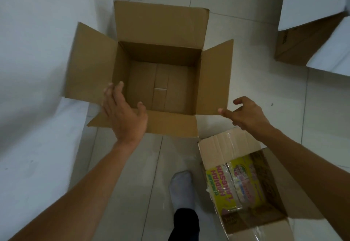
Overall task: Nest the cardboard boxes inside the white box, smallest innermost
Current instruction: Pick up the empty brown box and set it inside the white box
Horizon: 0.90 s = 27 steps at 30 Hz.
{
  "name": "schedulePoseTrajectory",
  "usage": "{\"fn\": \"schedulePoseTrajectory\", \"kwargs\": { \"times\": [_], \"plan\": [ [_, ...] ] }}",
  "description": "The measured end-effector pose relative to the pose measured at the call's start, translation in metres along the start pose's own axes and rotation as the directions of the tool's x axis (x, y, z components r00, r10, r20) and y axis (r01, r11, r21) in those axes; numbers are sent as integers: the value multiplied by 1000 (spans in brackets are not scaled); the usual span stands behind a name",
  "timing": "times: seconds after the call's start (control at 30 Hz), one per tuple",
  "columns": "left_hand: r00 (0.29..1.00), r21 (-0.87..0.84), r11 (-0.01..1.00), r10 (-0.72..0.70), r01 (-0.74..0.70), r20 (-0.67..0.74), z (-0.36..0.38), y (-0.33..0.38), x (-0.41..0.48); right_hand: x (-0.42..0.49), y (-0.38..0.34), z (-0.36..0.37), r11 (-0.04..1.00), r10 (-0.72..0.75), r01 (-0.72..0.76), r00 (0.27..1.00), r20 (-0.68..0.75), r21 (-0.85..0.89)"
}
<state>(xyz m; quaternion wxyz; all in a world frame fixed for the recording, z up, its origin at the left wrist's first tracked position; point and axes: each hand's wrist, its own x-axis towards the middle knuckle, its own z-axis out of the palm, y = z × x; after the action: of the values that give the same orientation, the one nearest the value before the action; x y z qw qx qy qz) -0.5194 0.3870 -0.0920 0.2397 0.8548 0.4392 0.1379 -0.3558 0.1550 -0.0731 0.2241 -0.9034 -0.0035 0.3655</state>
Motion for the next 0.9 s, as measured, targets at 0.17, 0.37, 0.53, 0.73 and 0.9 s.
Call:
{"fn": "schedulePoseTrajectory", "kwargs": {
  "times": [0.17, 0.37, 0.53, 0.73, 0.9],
  "plan": [
    [999, -22, 999, -28, 29, 15, 5, 28, -79, -22, 58, -17, 997, -16, 19, 999, 45, -75],
    [999, -3, 1000, -30, 30, 18, 18, 64, -195, -49, 158, -47, 977, -60, 66, 998, 36, -201],
    [955, -29, 967, -246, 254, 164, 43, 80, -296, -62, 241, -64, 930, -106, 93, 994, -18, -355],
    [730, 11, 788, -576, 616, 367, 68, 79, -379, -70, 322, -66, 939, -26, 27, 1000, 8, -342],
    [795, 69, 844, -525, 531, 305, 84, 66, -391, -71, 358, -50, 943, 22, -18, 1000, 6, -332]
  ]
}}
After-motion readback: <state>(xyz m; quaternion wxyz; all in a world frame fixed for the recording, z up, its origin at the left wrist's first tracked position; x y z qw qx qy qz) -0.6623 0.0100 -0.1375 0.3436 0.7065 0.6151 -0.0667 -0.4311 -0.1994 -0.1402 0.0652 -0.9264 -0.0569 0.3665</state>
